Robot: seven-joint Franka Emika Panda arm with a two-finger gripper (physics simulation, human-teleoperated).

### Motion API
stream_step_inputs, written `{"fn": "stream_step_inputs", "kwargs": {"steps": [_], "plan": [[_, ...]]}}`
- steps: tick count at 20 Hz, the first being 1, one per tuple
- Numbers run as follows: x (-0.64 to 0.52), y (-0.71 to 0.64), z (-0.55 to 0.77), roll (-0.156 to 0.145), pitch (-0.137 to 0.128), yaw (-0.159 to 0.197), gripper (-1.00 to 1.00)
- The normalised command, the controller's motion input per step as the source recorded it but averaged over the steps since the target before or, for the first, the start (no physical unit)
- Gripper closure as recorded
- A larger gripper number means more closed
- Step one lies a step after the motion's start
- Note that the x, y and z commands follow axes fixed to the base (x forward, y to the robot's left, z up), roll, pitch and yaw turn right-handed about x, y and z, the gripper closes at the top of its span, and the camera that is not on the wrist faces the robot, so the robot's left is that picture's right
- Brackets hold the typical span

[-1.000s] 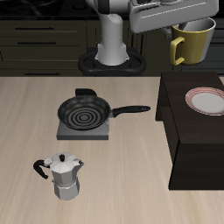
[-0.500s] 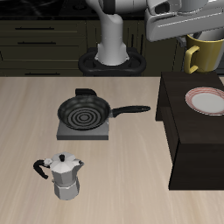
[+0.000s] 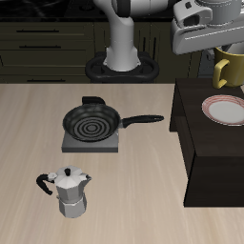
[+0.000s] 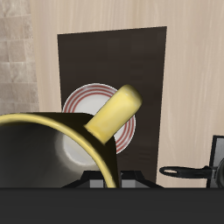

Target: Place the mug on the plate

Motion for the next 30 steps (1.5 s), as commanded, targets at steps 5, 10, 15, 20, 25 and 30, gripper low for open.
{"fn": "stream_step_inputs", "kwargs": {"steps": [5,10,15,20,25,30], "plan": [[0.07,0.01,-0.08,-0.015,0.014,-0.014,1.00],[0.08,0.03,-0.10,0.019,0.001,0.028,1.00],[0.17,-0.05,-0.15,-0.011,0.028,-0.010,1.00],[0.06,0.08,-0.19,0.009,0.031,0.014,1.00],[0.05,0.18,-0.30,0.021,0.048,0.035,1.00],[0.06,-0.02,-0.19,-0.028,0.065,0.015,-1.00]]}}
